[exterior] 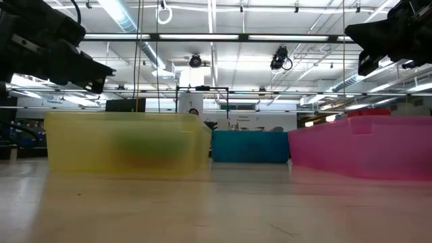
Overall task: Pick and place Stapler, Stapler remover, tape
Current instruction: Return to Home Position
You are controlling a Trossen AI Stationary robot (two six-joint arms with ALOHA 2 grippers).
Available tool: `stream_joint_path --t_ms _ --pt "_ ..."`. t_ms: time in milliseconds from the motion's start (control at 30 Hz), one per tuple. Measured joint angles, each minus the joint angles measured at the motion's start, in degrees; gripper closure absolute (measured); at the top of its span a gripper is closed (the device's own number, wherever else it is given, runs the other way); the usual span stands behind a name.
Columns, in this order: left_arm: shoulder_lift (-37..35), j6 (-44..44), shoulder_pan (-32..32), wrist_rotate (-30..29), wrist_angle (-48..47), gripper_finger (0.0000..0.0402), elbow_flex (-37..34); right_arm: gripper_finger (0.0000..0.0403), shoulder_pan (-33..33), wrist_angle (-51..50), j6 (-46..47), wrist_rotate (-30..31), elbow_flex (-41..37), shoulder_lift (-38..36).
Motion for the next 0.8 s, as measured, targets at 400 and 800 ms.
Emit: stream_joint_path --t_ms 400,800 --pt "-13.4 0.7 0.0 -0.5 -12.0 0.04 0.0 0.0386 0.0 0.0 0.0 0.0 0.0 0.0" --pt "-18.2 -1.4 0.0 -3.1 -13.1 0.0397 0.0 0.0386 0.0 0.0 0.0 0.0 0.0 0.0"
